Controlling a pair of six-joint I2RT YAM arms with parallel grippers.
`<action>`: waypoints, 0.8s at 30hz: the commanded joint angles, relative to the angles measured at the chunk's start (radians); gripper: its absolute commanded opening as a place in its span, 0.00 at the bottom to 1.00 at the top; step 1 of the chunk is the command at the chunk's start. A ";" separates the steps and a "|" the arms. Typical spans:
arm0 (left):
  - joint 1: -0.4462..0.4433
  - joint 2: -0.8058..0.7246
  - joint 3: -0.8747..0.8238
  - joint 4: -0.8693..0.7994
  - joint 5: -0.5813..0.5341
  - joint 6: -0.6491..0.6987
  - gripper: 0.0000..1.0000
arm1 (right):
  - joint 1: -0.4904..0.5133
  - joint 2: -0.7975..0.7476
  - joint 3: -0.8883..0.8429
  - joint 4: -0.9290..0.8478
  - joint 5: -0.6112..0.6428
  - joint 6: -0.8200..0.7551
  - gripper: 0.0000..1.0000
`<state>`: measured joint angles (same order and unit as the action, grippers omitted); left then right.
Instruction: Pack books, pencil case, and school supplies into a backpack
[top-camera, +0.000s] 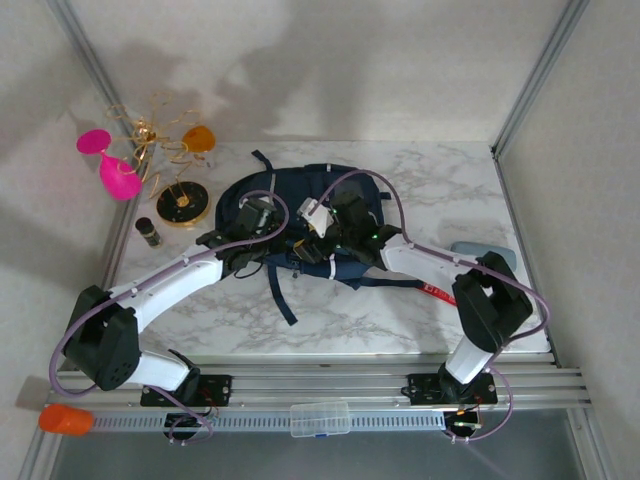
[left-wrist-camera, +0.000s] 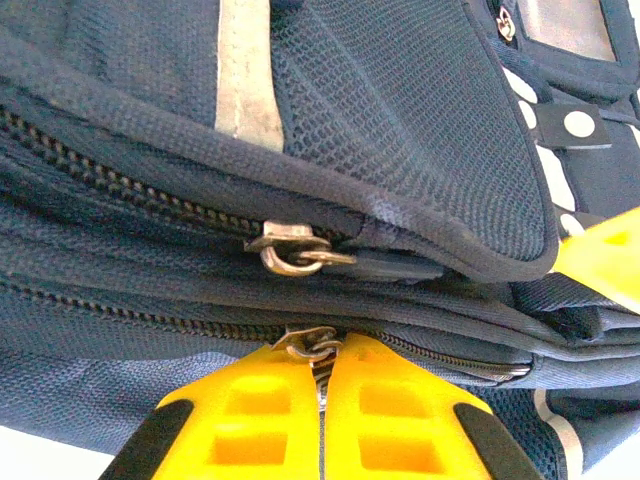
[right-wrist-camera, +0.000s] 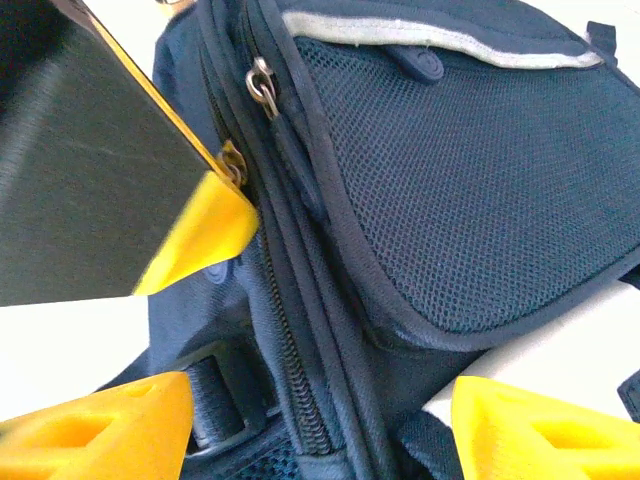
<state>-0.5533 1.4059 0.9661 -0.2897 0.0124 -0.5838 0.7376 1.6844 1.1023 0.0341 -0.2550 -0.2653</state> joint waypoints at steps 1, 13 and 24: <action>0.013 -0.027 -0.004 0.048 0.020 -0.016 0.00 | -0.002 0.051 0.049 0.041 0.026 -0.097 0.68; 0.112 -0.101 -0.078 -0.035 0.023 0.007 0.00 | -0.092 -0.003 -0.053 0.023 0.189 -0.336 0.03; 0.205 -0.090 -0.151 0.125 0.343 0.005 0.00 | -0.095 -0.157 -0.118 0.025 0.150 -0.367 0.47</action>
<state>-0.3614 1.3128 0.8459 -0.2050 0.2855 -0.5613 0.6373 1.5856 0.9909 0.0566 -0.1753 -0.6498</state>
